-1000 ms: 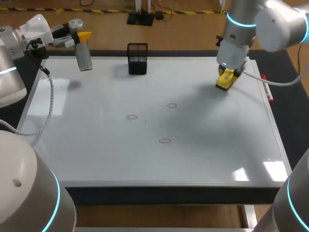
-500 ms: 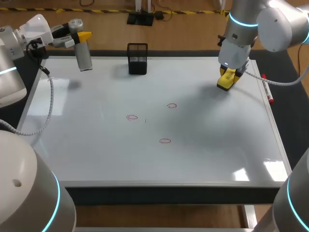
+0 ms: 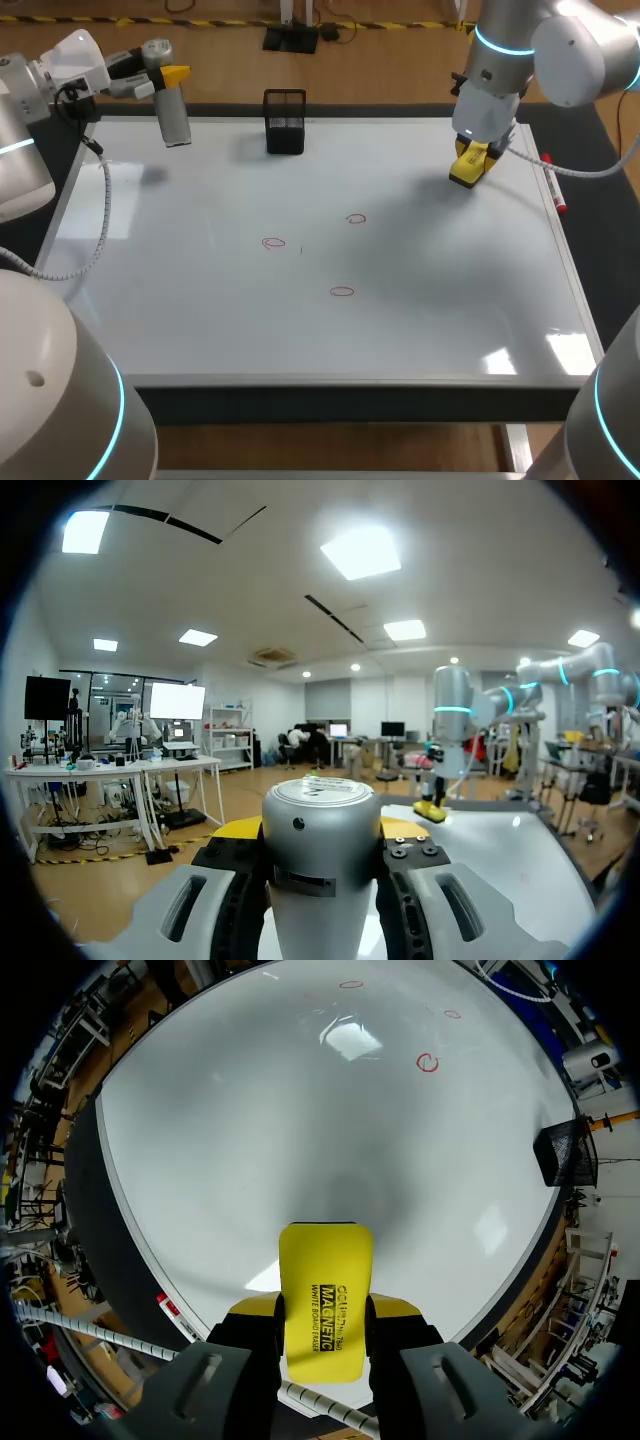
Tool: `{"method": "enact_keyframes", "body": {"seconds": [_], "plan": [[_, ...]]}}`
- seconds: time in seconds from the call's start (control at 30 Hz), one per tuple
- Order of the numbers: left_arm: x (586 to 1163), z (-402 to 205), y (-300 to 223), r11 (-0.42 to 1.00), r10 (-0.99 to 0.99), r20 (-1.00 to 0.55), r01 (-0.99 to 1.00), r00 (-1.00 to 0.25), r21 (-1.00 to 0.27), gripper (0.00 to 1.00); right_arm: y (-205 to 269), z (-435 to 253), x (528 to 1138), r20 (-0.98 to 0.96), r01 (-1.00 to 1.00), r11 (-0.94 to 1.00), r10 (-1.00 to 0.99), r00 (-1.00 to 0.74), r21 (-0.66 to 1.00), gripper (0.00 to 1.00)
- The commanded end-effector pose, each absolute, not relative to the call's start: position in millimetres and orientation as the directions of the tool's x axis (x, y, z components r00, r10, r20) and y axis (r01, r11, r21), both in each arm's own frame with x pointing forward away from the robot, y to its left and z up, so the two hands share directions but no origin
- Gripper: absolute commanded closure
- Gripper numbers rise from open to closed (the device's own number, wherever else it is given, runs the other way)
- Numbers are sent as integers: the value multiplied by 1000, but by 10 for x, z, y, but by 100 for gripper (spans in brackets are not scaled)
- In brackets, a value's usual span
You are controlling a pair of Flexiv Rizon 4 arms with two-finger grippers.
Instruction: Pick up the inspection probe, press it on each red-marked spot on the whiteboard one by one, put down the probe, pick up the eraser, and wipe off all the red marks.
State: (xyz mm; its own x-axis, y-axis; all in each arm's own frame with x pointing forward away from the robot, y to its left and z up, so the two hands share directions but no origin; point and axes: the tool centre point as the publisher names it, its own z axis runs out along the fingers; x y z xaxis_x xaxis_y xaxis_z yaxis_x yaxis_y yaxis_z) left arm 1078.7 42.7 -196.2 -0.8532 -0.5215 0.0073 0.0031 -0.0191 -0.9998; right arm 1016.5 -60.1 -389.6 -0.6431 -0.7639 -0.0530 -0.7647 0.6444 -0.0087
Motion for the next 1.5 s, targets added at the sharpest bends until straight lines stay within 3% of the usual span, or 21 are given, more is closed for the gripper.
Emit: {"method": "enact_keyframes", "body": {"seconds": [0.03,0.97,1.5], "plan": [[10697,-2013,322,-11,-498,4,1,-867,-1000,100,-604,-3892,10170,-50,-766,643,-765,-642,-11,100],[9261,-2283,-708,-94,-215,41,-21,-976,-995,100,-604,-3892,10170,-50,-766,643,-765,-642,-11,100],[8886,-2463,-1071,-88,-125,-1,12,-992,-996,100,-604,-3892,10170,-50,-766,643,-765,-642,-11,100]]}}
